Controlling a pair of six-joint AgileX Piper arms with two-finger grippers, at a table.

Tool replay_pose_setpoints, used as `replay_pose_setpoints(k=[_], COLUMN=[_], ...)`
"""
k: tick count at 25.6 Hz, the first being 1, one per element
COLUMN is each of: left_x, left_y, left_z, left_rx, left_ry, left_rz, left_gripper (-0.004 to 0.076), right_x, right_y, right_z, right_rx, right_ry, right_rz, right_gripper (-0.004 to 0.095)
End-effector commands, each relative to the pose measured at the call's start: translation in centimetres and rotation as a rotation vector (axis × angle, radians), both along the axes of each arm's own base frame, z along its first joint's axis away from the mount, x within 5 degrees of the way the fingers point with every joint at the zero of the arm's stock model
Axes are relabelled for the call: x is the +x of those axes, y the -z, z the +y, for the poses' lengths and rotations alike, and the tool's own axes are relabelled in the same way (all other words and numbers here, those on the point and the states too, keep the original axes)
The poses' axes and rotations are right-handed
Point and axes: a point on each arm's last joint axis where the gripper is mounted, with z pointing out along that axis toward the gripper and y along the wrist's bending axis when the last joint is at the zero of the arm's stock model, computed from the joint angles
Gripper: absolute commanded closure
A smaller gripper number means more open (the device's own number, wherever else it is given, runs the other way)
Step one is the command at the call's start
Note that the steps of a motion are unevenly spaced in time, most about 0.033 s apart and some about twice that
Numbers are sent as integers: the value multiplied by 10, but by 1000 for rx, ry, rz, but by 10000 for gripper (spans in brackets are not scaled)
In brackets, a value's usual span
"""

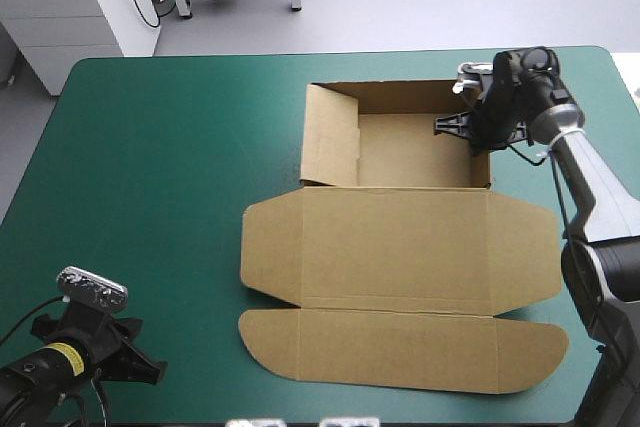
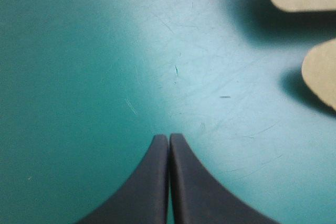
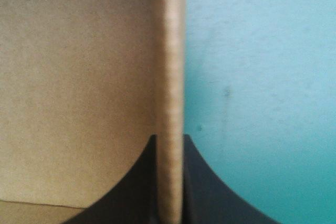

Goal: Fold the box

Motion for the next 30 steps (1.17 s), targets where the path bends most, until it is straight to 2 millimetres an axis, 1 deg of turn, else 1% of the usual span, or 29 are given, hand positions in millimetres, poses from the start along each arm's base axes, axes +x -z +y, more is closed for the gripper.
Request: replay_pose_setpoints(k=[1, 6, 10, 13, 15, 18, 22, 27, 29, 30], left_x=[3, 3, 3, 3, 3, 3, 3, 2, 1, 0], left_y=[-10, -9, -9, -9, -9, -9, -9, -9, -7, -6], left_z=[-2, -2, -2, -2, -2, -2, -2, -2, -1, 0], left_rx=[-28, -26, -26, -26, -26, -24, -24, -22, -13, -6], left_ry=[5, 4, 4, 4, 4, 4, 4, 3, 2, 0], left_rz=[-54, -48, -48, -48, -48, -44, -44, -38, -18, -2], left_gripper=[732, 732, 732, 732, 732, 732, 732, 732, 732, 732], right_x=[-12, -17, -29, -45, -56, -70, -79, -77, -79, -80], right_y=[-37, -37, -34, -32, -29, -25, -25, -26, -25, -25], right_z=[-44, -113, -173, -216, -242, -268, -287, -289, -289, -289], right_rx=[-6, -23, -61, -53, -47, -28, -20, -32, -59, -69], right_ry=[79, 236, 372, 482, 553, 632, 686, 684, 621, 618], right_rz=[-87, -85, -72, -64, -57, -49, -81, -106, -75, -69], right_gripper=[926, 926, 926, 926, 926, 926, 926, 925, 886, 799])
